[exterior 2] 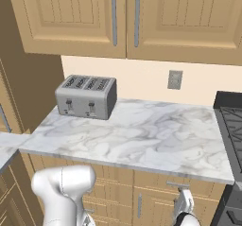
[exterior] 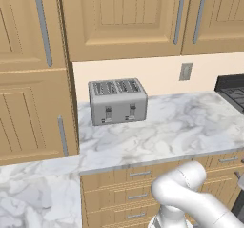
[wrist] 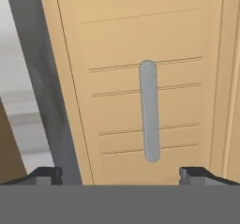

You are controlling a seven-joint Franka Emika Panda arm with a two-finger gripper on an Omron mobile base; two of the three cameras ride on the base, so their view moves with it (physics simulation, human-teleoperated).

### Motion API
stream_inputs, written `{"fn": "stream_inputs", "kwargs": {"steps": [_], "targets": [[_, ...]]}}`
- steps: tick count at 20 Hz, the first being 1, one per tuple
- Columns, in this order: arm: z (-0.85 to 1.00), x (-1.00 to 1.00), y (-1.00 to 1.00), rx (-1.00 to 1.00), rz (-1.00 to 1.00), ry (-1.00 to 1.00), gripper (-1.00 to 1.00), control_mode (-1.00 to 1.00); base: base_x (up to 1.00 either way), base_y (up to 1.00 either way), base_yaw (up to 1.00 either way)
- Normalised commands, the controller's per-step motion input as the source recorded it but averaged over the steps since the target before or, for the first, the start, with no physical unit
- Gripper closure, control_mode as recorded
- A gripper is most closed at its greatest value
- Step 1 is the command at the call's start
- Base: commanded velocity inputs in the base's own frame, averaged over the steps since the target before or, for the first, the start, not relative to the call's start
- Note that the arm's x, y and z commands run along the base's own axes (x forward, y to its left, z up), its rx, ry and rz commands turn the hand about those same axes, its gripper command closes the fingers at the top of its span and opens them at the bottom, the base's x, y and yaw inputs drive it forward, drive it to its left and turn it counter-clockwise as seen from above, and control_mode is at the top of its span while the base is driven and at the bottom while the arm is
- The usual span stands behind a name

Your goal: Take the pizza cutter from the drawer on the right and place it on the dining counter for cutting.

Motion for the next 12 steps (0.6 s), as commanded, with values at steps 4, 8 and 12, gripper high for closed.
{"fn": "stream_inputs", "kwargs": {"steps": [4,8,12], "targets": [[-0.16,0.25,-0.02,-0.11,-0.01,-0.01,-1.00,-1.00,0.00,0.00,0.00],[0.00,0.34,-0.01,-0.01,-0.04,0.00,-1.00,-1.00,0.00,0.00,0.00],[-0.06,0.35,-0.07,0.00,-0.05,0.00,-1.00,-1.00,0.00,0.00,0.00]]}}
